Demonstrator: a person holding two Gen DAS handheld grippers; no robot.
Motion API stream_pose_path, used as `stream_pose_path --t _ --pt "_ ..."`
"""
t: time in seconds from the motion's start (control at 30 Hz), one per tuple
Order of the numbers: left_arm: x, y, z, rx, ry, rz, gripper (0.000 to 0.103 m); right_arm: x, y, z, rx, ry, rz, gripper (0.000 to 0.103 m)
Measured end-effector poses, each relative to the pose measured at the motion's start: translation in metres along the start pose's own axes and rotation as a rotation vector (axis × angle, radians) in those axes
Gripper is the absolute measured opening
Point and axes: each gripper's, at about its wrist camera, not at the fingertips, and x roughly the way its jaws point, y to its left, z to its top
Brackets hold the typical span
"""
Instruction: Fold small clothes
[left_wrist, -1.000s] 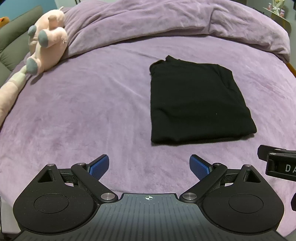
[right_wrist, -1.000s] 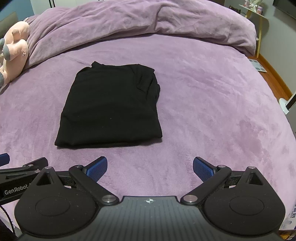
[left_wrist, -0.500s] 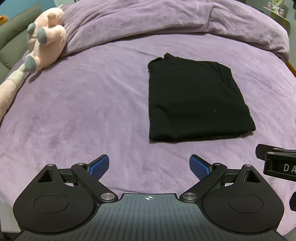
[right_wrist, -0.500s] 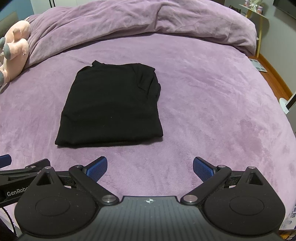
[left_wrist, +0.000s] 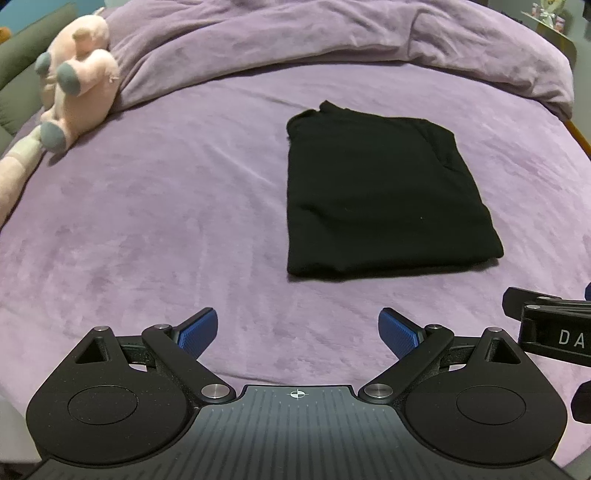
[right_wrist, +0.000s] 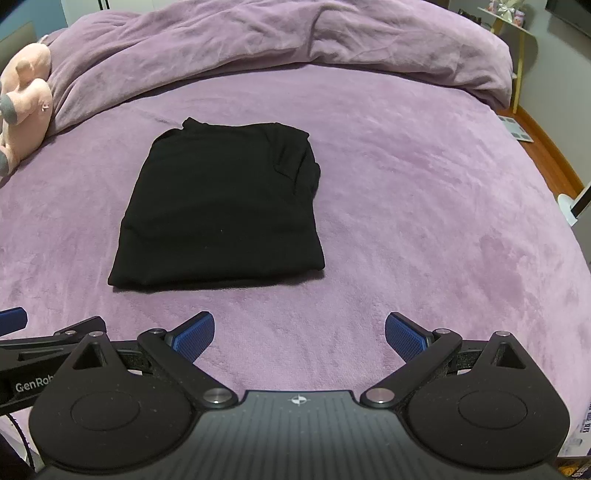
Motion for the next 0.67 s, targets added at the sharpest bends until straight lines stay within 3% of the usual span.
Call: stream_pose_path --t 0.13,0.3,0.67 --pt "0.002 0.000 0.000 -0.001 0.006 -0.013 0.098 0.000 0.000 0.000 0.001 -0.001 -0.001 0.099" --pt "-0.003 0.002 -0.004 0.005 -0.048 -0.026 0.098 0.001 -0.001 -0.001 0.001 0.001 -0.007 0.099" --pt "0.008 -0.004 -0.005 0.023 0.027 -0.023 0.098 0.003 -0.003 -0.003 0.006 0.011 -0.017 0.099"
